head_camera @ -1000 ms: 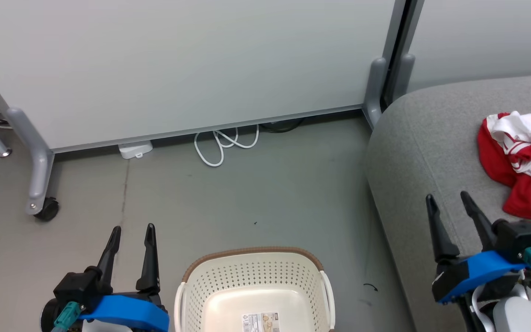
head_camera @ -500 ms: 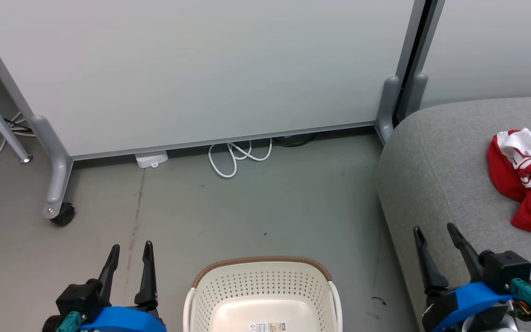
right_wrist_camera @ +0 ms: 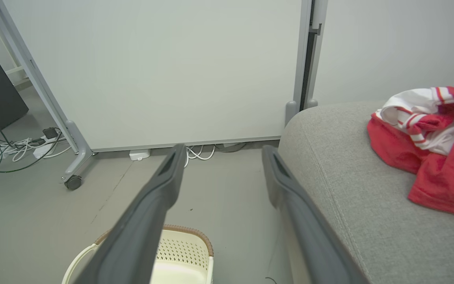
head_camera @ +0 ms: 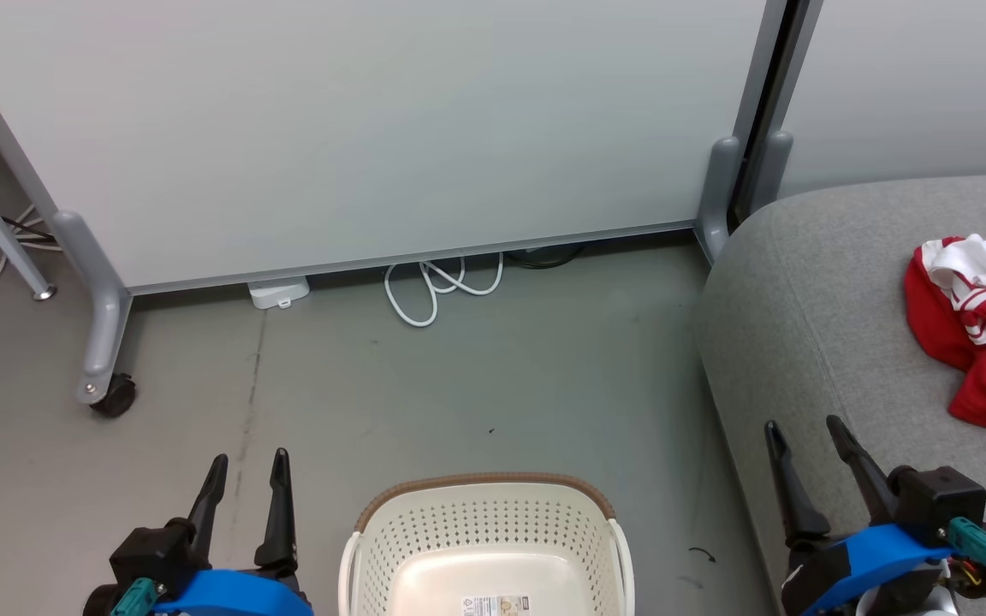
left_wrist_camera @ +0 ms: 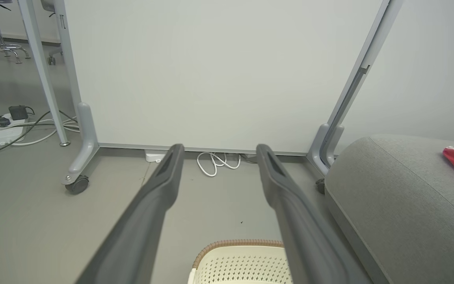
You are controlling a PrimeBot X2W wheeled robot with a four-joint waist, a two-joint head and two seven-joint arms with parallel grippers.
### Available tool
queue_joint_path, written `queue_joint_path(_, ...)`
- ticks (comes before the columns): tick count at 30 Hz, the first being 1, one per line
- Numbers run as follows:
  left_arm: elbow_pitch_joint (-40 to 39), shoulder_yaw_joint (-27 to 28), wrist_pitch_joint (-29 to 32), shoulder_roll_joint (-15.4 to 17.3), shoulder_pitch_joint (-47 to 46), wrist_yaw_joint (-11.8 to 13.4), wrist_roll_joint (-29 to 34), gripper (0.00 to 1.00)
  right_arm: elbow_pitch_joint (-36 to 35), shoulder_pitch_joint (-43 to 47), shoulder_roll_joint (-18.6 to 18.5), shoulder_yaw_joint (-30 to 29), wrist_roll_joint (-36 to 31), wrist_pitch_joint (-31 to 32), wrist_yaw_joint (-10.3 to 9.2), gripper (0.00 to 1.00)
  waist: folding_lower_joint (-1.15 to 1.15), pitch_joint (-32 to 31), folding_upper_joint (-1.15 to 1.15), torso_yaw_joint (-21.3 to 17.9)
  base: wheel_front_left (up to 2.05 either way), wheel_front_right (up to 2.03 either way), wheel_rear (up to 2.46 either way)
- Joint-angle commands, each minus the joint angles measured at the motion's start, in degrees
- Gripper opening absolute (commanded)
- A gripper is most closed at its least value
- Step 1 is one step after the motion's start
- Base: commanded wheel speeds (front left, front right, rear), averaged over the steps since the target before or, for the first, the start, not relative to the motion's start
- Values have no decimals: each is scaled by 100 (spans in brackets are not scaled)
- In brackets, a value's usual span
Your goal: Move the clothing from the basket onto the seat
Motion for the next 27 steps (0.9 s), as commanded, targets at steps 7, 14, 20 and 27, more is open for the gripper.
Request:
queue_joint_path(7, -47, -26, -15, 27, 5, -4, 17, 100, -17, 33, 15, 32, 58, -16, 3, 100, 0, 29, 0, -2, 0, 0, 0)
queue_joint_path(14, -19, -55, -15, 46, -1, -4, -30, 100, 29, 25, 14, 57, 95, -44, 3, 100, 0, 38, 0, -11, 0, 0, 0)
queue_joint_path(20, 102, -52, 24, -12, 71, 0, -48, 0, 190, 26, 4, 61, 121, -10, 0, 0, 1, 40, 0, -21, 0, 0, 0)
queue_joint_path(27, 262, -8, 137, -56, 226, 0, -346, 0, 419, 80, 10, 32, 452, 55, 0, 0, 1, 41, 0, -19, 0, 0, 0)
